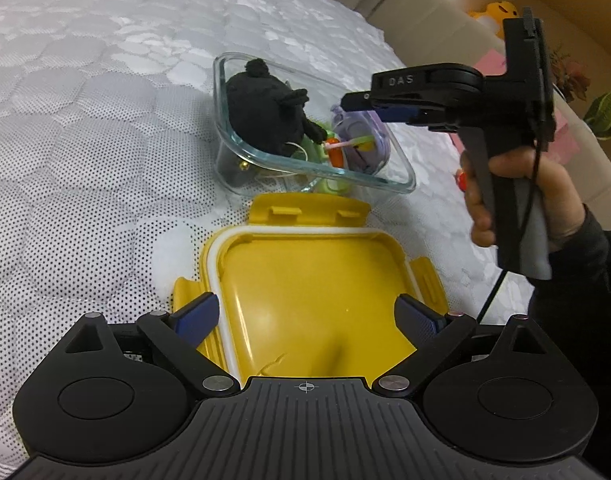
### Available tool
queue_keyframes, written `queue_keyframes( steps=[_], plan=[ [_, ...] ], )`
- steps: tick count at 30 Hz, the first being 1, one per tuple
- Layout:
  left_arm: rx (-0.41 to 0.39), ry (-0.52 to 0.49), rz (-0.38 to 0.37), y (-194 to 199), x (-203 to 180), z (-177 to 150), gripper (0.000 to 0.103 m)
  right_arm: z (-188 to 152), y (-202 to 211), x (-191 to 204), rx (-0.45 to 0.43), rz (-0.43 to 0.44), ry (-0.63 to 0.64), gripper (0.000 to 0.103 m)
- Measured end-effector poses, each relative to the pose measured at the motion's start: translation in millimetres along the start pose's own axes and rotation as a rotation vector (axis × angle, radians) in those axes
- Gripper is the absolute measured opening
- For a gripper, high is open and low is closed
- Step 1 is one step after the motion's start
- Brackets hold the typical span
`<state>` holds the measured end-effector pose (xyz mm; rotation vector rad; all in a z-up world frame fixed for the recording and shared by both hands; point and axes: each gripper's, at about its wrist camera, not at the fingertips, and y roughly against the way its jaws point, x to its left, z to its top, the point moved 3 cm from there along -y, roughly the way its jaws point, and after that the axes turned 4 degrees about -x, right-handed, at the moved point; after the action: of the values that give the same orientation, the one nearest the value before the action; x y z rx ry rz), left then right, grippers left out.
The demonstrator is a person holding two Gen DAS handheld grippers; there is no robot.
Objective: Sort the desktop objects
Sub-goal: 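Lower the lilac mouse into the glass container and open the right gripper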
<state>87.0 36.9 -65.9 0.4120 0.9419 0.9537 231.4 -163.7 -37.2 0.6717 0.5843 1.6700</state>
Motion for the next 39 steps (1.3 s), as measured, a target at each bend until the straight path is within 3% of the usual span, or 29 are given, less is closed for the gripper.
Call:
queue_keyframes(
  steps=[3,8,12,21,26,29,31,34,39],
  plan=[
    [0.003,-0.007,0.004,1.0,-1.2,-0.9,0.098,0.2,1.3,-2.5,-0.012,0.015,0.012,0.037],
    [0.008,-0.008,0.028,-2.7,-4.2,2.3,0.098,-6.8,45.0,-20.4,-0.159,0.060,-0.093,0.039],
    [0.030,-0.010,0.059,-13.7,-11.7,7.2,0.099,-24.7,48.0,-24.5,-0.114,0.108,-0.096,0.029],
    [0.051,-0.041,0.134,-22.4,-35.1,17.3,0.099,-27.2,34.9,-38.8,-0.138,0.140,-0.221,0.022],
    [0.057,-0.054,0.143,-21.6,-45.6,14.7,0.099,-24.1,39.9,-52.9,-0.072,0.223,-0.269,0.021],
    [0.049,-0.043,0.159,-21.2,-43.1,14.4,0.099,-25.8,56.2,-59.6,-0.144,0.210,-0.291,0.021],
    [0.055,-0.022,0.161,-23.7,-39.1,14.4,0.099,-25.1,60.1,-52.5,-0.155,0.236,-0.261,0.021],
    [0.069,-0.007,0.158,-24.7,-33.8,12.3,0.099,-22.7,59.5,-34.8,-0.126,0.286,-0.186,0.011],
    [0.058,-0.006,0.168,-16.9,-26.2,9.7,0.099,-18.2,47.1,11.7,-0.034,0.213,0.151,0.010]
  ],
)
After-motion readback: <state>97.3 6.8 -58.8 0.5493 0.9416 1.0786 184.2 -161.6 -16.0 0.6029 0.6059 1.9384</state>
